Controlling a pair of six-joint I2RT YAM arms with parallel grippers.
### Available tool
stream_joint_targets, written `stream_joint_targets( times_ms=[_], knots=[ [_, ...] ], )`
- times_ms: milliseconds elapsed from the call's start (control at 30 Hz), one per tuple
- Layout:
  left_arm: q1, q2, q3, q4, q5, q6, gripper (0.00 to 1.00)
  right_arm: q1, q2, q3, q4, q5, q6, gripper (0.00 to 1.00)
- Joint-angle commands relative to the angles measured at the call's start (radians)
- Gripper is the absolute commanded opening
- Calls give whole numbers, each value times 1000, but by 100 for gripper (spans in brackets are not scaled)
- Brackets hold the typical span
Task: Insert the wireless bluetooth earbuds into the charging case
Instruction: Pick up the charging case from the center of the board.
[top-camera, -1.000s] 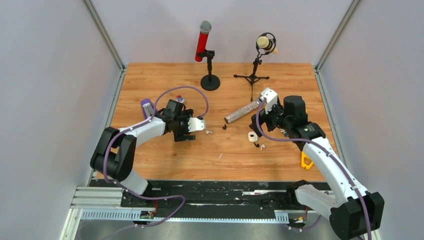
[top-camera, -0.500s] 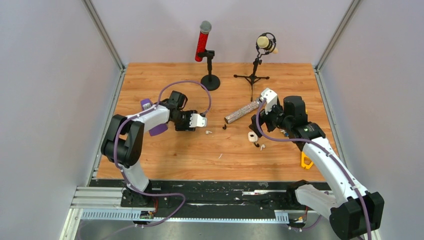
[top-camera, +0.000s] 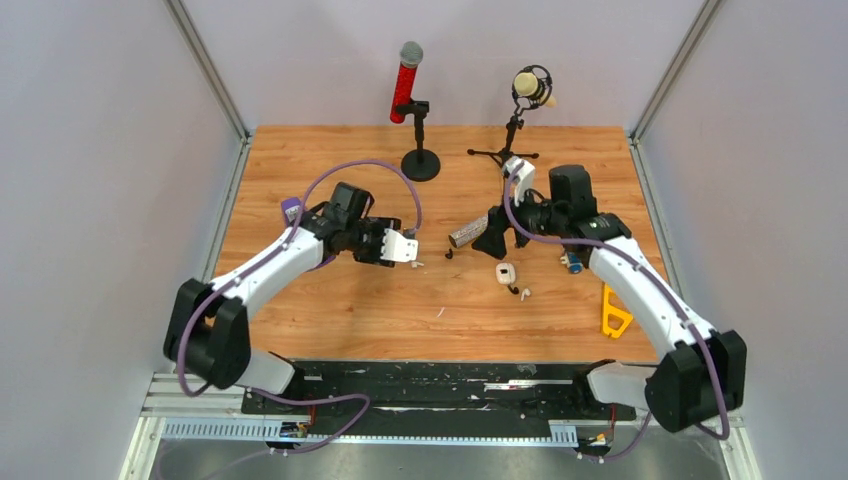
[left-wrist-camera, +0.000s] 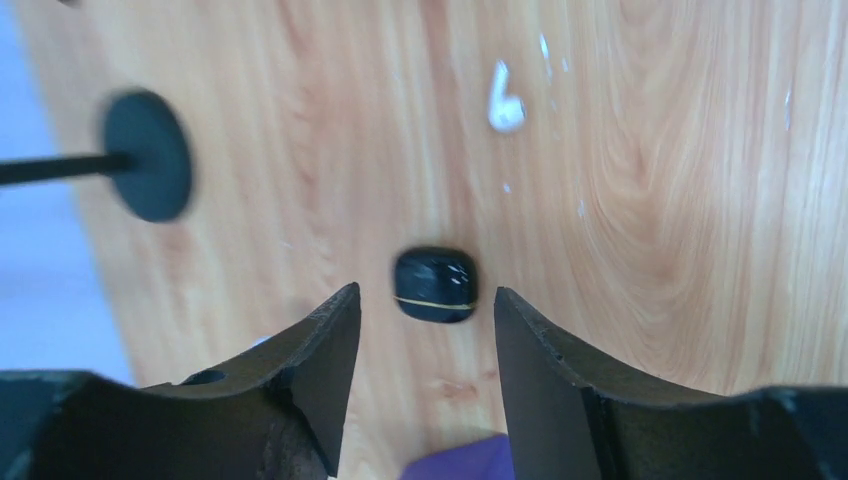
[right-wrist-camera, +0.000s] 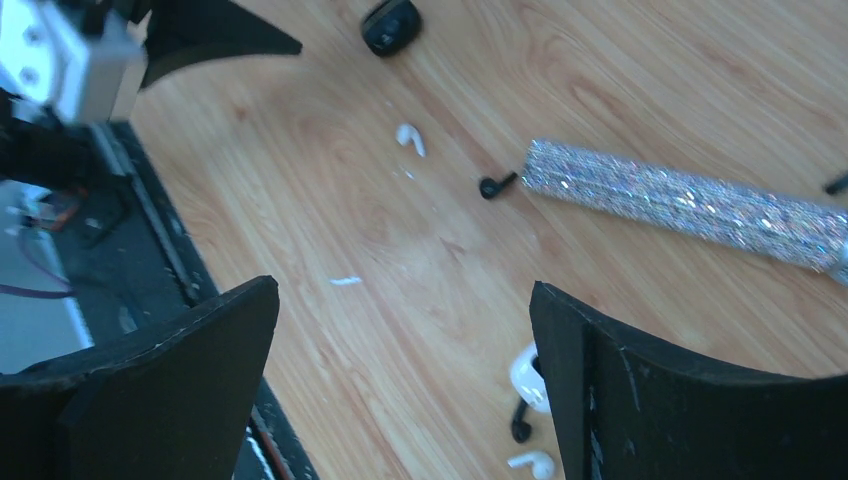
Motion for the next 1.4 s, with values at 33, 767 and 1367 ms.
stream_joint_targets(
  times_ms=[33, 767, 1367],
  knots=[
    [-50, -124, -49, 222, -64, -205, 71, 5, 189, 198, 40, -223, 207, 100],
    [-44, 293, 253, 7, -383, -890, 97, -7, -33, 115, 196, 48, 47, 100],
    [25, 441, 297, -20, -339, -930, 70, -11, -27, 93, 203, -5, 36, 100]
  ],
)
